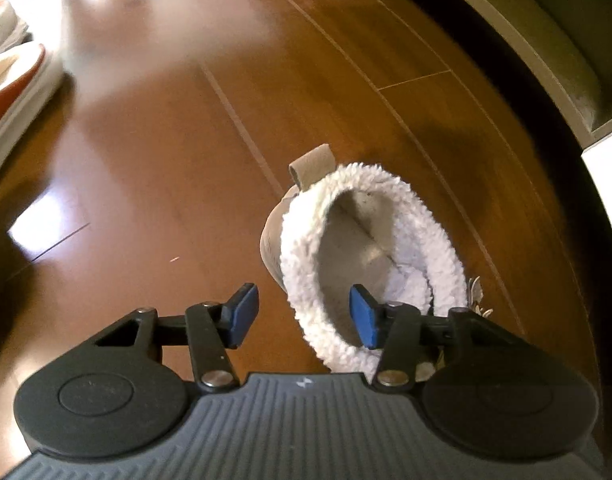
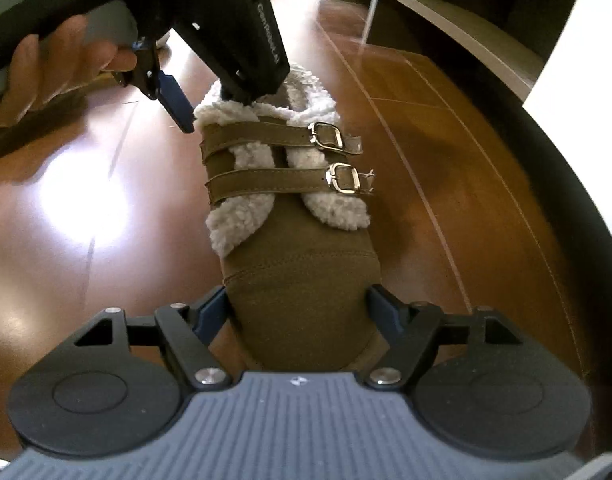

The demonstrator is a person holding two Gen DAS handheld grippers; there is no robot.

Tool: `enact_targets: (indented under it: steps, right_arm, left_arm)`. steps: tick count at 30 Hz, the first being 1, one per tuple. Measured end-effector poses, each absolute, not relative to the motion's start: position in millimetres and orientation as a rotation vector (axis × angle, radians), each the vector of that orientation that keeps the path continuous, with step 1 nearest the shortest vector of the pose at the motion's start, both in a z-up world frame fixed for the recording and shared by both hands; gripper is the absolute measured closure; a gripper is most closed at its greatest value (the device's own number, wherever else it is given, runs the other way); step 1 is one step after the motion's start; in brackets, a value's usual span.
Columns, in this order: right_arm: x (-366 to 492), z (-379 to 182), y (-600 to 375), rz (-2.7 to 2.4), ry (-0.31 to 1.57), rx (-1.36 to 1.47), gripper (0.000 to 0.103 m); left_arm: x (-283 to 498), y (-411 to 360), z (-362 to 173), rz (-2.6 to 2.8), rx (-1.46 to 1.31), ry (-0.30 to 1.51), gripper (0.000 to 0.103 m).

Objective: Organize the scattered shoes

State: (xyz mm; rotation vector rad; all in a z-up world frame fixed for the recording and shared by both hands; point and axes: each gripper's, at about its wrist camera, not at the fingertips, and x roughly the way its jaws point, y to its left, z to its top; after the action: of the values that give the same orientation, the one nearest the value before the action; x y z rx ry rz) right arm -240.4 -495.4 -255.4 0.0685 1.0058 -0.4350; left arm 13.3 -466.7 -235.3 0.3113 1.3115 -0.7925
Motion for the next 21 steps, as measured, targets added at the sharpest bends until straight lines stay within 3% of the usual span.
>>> enact_targets:
  steps: [17,21]
  right_arm:
    - [-225.8,-262.0,-555.2,-0.45,0.976,0.052,0.031]
    - [-221.8,-262.6,-561.0,-0.44,0.978,0.042,0.027]
  left_arm:
    - [17.2,-521.1,-228.9,-0.811,0.351,1.226,0.049]
    - [17.6,-514.2,-223.1,-0.81,0.358,1.209,0.041]
